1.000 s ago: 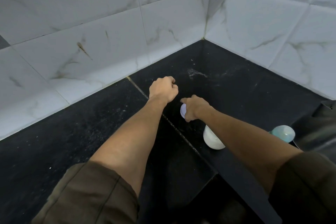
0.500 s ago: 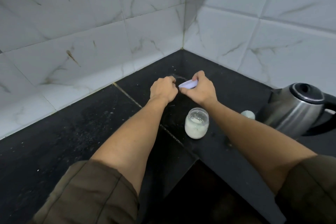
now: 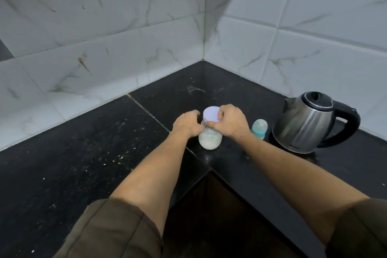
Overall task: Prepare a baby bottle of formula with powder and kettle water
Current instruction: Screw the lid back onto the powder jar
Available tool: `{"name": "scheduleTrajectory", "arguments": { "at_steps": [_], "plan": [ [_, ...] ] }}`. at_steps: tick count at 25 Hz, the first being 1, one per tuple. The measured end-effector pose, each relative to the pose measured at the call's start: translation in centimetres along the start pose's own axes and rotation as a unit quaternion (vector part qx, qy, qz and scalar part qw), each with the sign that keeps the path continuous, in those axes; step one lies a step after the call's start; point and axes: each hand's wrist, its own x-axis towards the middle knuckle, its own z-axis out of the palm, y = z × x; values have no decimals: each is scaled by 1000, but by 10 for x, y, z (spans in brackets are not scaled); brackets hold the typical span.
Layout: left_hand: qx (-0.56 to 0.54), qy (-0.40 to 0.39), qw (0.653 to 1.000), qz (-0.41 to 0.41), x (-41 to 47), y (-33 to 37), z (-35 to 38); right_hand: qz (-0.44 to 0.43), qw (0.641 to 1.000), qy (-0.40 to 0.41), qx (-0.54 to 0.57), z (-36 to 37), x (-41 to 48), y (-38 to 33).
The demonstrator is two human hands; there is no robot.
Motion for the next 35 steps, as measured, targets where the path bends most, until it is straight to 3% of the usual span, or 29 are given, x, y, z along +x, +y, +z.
{"name": "scheduleTrajectory", "arguments": {
  "at_steps": [13, 19, 29, 33, 35],
  "plan": [
    [-115, 8, 993, 1, -5, -11, 46, -1, 999, -41, -27, 26, -4, 14],
    [-168, 6, 986, 7, -3, -19, 50, -5, 989, -94, -115, 26, 9, 6],
    [-156, 11, 988, -13, 0, -17, 47, 50, 988, -39, -141, 10, 3, 2],
    [-159, 12, 987, -8, -1, -18, 48, -10, 994, -11, -106, 8, -4, 5],
    [-149, 10, 989, -9, -1, -16, 46, -59, 993, -77, -68, 11, -2, 2]
  ]
}}
